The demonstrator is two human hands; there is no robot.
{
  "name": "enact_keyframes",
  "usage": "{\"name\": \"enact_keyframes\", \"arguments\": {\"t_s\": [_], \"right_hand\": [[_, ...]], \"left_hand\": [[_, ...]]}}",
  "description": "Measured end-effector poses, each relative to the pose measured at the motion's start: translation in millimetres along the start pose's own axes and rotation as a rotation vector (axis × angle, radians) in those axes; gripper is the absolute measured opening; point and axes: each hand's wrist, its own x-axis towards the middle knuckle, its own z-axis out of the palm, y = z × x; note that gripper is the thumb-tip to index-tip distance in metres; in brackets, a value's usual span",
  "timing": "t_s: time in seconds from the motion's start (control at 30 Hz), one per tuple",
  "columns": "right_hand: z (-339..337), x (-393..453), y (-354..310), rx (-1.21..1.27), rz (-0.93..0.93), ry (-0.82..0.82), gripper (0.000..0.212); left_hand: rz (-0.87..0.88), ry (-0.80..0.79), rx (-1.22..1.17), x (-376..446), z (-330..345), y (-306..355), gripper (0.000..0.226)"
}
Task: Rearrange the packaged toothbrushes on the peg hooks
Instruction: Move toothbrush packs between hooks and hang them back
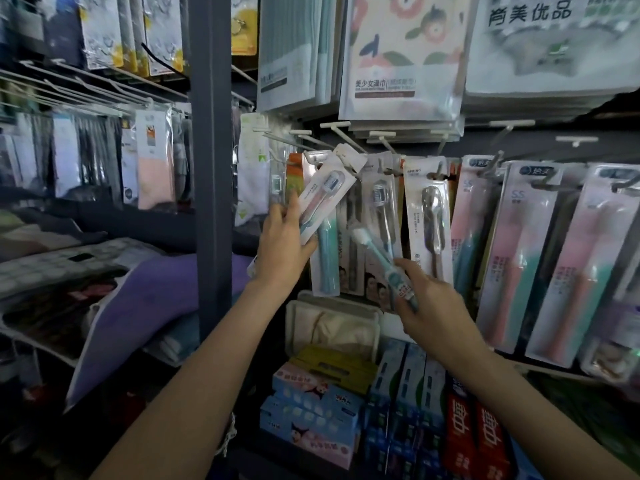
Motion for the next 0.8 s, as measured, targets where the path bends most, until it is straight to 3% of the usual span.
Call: {"name": "enact_keyframes", "arguments": {"t_s": [0.33,0.43,0.6,0.8], "right_hand": [[-1,-7,4,-0.024,0.024,0.051,0.044],[3,-6,-2,-0.144,0.076,0.038,0.047],[3,-12,-8,-0.345,0.134,-0.026,0.063],[-12,-17,2,-0.356,0.123,-0.022,0.056]], "left_hand": [[0.004,-0.007,0.008,3,-2,-3,0.082],[-0.021,0.014,-0.029,-2,5,4,0.079],[-0.121,0.031,-0.207,-22,36,37,0.072],[-0.254,0.031,-0.283,-16,58,53,0.083]]}}
